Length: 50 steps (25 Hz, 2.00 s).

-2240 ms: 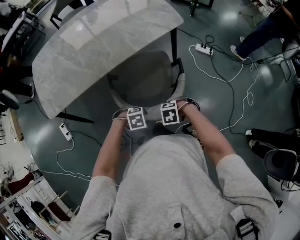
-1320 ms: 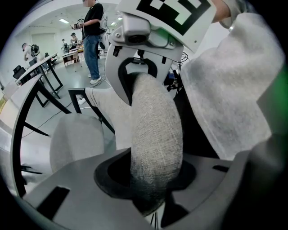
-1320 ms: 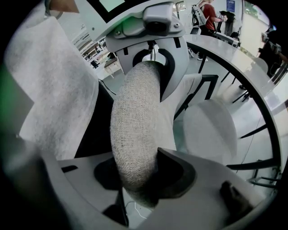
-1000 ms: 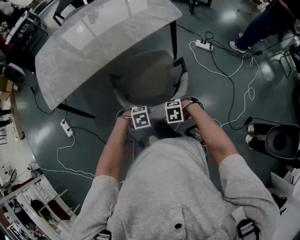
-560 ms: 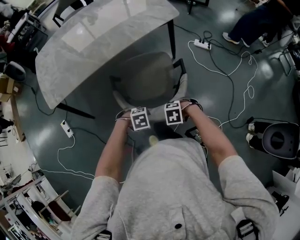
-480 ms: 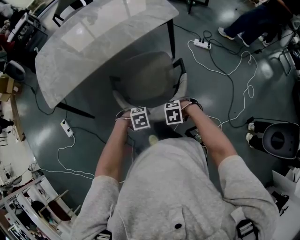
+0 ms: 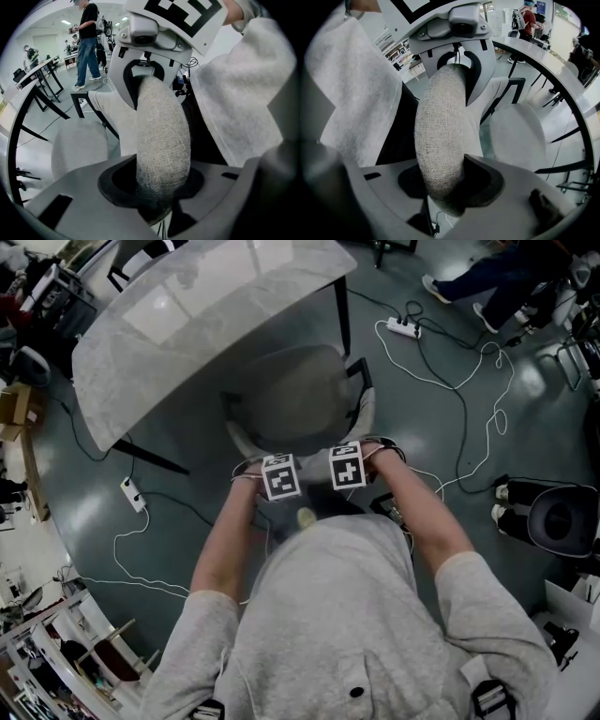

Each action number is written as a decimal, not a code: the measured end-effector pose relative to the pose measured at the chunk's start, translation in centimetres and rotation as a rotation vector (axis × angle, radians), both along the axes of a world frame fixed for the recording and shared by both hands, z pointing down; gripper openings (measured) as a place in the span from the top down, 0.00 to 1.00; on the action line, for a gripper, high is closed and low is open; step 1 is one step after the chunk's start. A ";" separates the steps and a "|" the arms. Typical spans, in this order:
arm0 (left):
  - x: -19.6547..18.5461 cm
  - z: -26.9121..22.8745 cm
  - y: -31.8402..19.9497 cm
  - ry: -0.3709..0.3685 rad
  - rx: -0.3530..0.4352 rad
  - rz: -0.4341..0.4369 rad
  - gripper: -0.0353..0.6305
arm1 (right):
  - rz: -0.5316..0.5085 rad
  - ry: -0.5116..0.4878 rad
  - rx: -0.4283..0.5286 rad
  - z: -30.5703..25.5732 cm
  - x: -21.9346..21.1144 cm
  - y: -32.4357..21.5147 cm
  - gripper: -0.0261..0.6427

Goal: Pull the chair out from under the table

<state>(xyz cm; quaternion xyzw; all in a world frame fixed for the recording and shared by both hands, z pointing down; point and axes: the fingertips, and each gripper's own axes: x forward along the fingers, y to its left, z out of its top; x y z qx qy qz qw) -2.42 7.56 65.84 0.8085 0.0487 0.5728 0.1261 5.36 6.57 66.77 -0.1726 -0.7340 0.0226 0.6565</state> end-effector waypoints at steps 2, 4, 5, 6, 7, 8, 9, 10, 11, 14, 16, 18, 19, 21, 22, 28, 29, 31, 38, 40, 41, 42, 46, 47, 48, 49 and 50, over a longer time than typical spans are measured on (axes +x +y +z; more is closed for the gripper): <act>0.0 0.0 0.5 -0.001 0.001 0.005 0.71 | 0.005 0.000 0.002 0.0 0.0 0.5 0.73; 0.1 -0.1 0.8 0.007 0.006 0.009 0.71 | 0.011 0.000 0.004 -0.1 0.0 0.9 0.73; 0.2 -0.1 1.0 0.009 0.007 0.011 0.71 | 0.013 0.001 0.004 -0.1 0.1 1.1 0.73; 0.2 0.0 1.2 0.008 0.008 0.013 0.71 | 0.014 0.001 0.004 0.0 0.2 1.4 0.73; 0.3 0.0 1.5 0.005 0.007 0.014 0.71 | 0.015 0.002 0.002 0.0 0.2 1.6 0.73; 0.3 0.0 1.6 0.004 0.008 0.016 0.71 | 0.016 0.002 0.000 0.0 0.3 1.9 0.73; 0.3 0.0 1.8 0.003 0.010 0.018 0.71 | 0.017 0.002 -0.002 0.0 0.3 2.0 0.73; 0.2 0.0 1.9 0.002 0.011 0.019 0.71 | 0.018 0.003 -0.004 -0.1 0.3 2.2 0.73; 0.2 0.0 2.1 0.001 0.013 0.021 0.71 | 0.019 0.003 -0.005 -0.1 0.2 2.4 0.73; 0.2 0.0 2.7 0.006 0.012 0.025 0.71 | 0.027 0.005 -0.007 -0.1 0.2 3.1 0.73; 0.1 0.0 3.3 0.004 0.009 0.029 0.71 | 0.032 0.003 -0.011 -0.2 0.2 3.8 0.73; 0.1 -0.1 3.7 0.000 0.009 0.032 0.71 | 0.034 0.000 -0.009 -0.2 0.2 4.1 0.73; 0.1 -0.1 3.8 -0.001 0.009 0.032 0.71 | 0.033 -0.002 -0.003 -0.2 0.3 4.1 0.73; 0.5 0.0 3.9 0.005 0.011 0.030 0.71 | 0.029 -0.007 0.007 -0.1 0.4 4.1 0.73; 0.8 0.1 4.0 0.010 0.010 0.029 0.71 | 0.028 -0.008 0.007 -0.1 0.5 4.2 0.73; 1.3 0.0 5.1 0.014 0.006 0.024 0.71 | 0.028 -0.002 0.010 0.0 1.1 5.3 0.73; 1.3 0.1 5.4 0.011 0.006 0.024 0.71 | 0.028 -0.001 0.009 0.0 1.1 5.6 0.73; 1.2 0.3 5.9 -0.002 0.006 0.025 0.71 | 0.030 -0.003 0.007 0.0 1.2 6.1 0.73; 1.8 0.0 7.8 0.012 0.011 0.026 0.71 | 0.030 0.001 0.008 0.0 1.7 8.1 0.73; 1.8 0.0 8.2 0.010 0.013 0.028 0.71 | 0.033 0.005 0.007 0.0 1.8 8.5 0.73; 1.6 0.1 8.5 0.002 0.009 0.028 0.71 | 0.034 0.007 0.006 0.0 1.8 8.8 0.73; 1.5 0.1 8.8 0.000 0.007 0.029 0.71 | 0.034 0.007 0.005 0.0 1.7 9.1 0.73; 1.8 0.2 10.0 -0.001 0.003 0.029 0.71 | 0.033 0.005 0.009 0.0 2.0 10.2 0.73; 1.8 0.2 10.3 -0.006 0.002 0.030 0.71 | 0.034 0.004 0.011 0.0 2.1 10.4 0.73; 1.8 0.3 10.5 -0.006 0.002 0.032 0.71 | 0.035 0.004 0.013 -0.1 2.1 10.7 0.73; 1.9 0.3 10.8 -0.005 0.002 0.033 0.71 | 0.036 0.005 0.013 -0.1 2.2 11.0 0.73; 2.0 0.3 11.1 -0.004 0.002 0.035 0.71 | 0.037 0.006 0.013 0.0 2.2 11.2 0.73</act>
